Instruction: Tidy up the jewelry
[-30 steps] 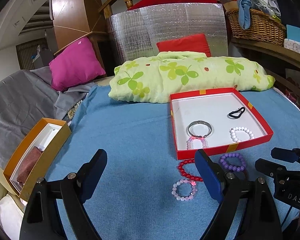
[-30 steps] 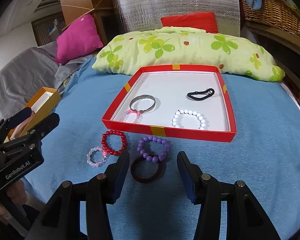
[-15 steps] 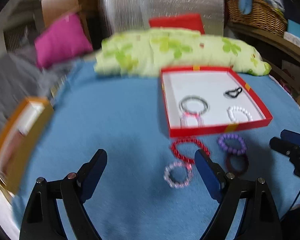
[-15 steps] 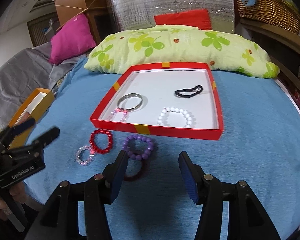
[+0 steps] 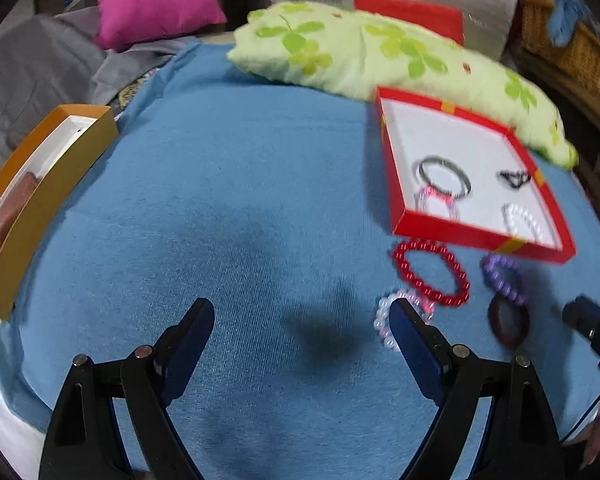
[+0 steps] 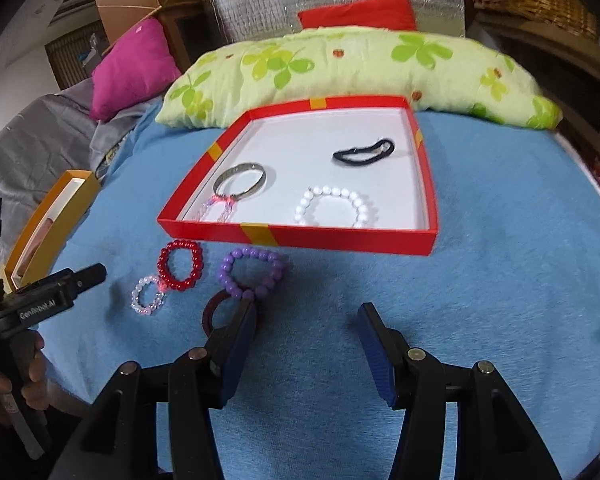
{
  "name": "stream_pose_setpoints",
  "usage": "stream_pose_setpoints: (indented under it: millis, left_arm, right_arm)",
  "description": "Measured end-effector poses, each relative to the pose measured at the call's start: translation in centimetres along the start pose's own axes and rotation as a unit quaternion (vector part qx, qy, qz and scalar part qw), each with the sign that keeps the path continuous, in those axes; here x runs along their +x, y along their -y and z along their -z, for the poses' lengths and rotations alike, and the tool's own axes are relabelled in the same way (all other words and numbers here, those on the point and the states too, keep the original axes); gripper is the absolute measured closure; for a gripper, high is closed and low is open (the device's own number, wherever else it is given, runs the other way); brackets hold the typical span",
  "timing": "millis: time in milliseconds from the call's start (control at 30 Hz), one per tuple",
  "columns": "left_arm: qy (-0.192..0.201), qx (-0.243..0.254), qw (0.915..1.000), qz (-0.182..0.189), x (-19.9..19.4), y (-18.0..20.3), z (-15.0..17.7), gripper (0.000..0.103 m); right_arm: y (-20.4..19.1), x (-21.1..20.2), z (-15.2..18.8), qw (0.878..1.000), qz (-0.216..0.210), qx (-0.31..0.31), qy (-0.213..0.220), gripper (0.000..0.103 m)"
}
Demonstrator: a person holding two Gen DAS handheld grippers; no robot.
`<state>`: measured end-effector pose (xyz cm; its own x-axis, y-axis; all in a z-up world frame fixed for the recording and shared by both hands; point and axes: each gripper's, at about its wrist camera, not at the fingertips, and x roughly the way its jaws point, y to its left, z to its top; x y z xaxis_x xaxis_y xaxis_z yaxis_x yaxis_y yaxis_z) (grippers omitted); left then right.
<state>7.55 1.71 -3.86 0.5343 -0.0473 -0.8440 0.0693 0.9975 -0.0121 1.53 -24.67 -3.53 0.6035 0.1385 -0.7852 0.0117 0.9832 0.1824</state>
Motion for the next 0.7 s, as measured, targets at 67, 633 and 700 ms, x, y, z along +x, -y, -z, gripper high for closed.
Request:
stream_pose_setpoints:
  millis: [67,633,700]
  left_arm:
    - [-0.009,0.011,0.9999,-0.009,0.2,0.3,0.0,0.014]
    - [-0.044,0.050,0.9959,0.062,4.2,4.3,-3.9,0.014]
    - [-0.056,0.048,0.9947,0.072,5.0,4.6,-3.9,0.014]
  right_arm:
    - [0.2,0.5,-0.1,1.000,-0.013,0.010,-0.007,0.046]
    - [-0.2,7.2,-3.8,0.995,-0.059,0.062,-0.060,0.066]
    - [-1.1,7.5,-3.8,0.997,-0.036,0.037,-0.062,0.070]
